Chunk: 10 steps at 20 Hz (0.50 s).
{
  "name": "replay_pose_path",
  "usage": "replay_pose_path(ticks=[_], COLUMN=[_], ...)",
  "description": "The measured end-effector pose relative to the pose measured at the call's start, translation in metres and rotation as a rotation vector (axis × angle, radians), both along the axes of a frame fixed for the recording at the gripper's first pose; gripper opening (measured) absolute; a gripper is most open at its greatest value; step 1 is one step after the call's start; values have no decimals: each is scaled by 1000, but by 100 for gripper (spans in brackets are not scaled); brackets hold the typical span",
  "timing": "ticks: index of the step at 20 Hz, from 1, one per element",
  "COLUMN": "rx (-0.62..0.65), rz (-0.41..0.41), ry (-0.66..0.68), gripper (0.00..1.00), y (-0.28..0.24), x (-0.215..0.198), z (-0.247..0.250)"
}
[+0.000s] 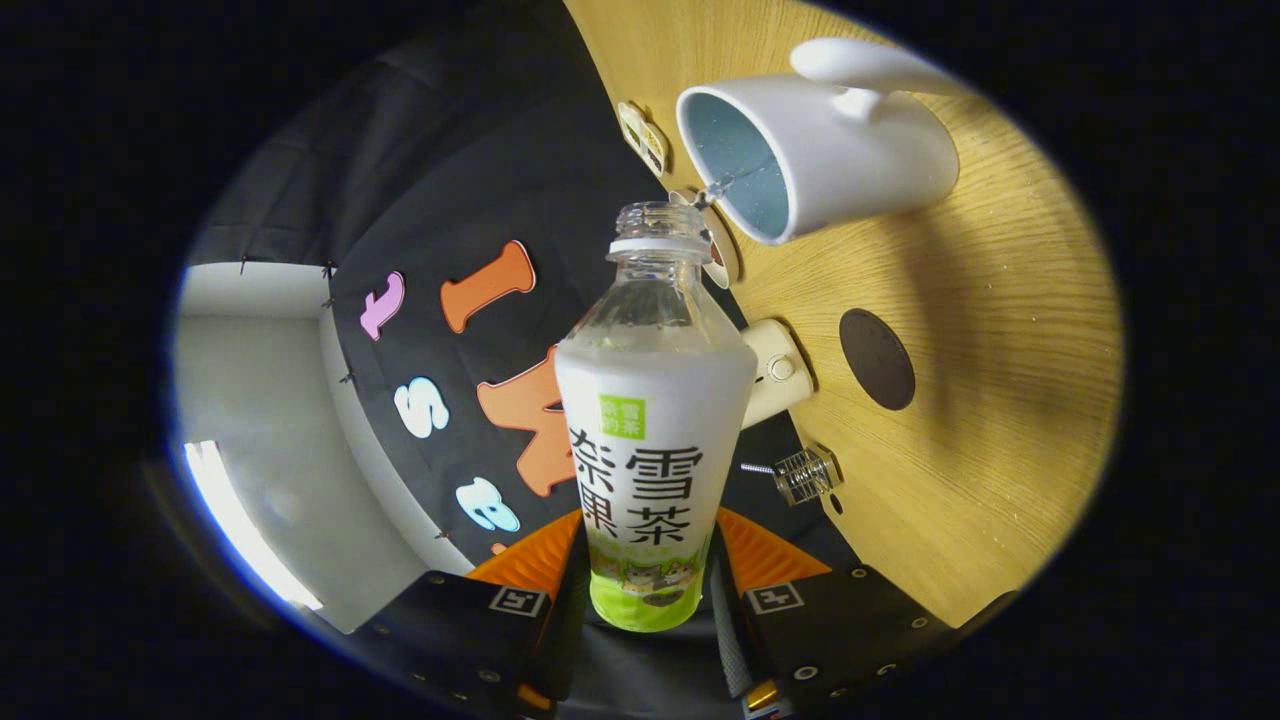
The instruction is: Take the bottle from table, then pour the juice into the cup, finally place the bottle on the coaster
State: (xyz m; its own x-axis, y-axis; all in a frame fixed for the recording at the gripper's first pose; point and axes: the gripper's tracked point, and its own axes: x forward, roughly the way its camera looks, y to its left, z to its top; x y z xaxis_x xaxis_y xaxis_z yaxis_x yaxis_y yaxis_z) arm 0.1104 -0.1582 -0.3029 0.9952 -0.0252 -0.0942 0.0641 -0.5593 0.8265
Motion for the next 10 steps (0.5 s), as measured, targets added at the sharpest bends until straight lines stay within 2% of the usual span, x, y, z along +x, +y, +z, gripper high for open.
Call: replay_pose_path(ticks=[10], rx=[62], rz=[18], ry=[28], gripper=[58], y=[2], x=[1], z=[3])
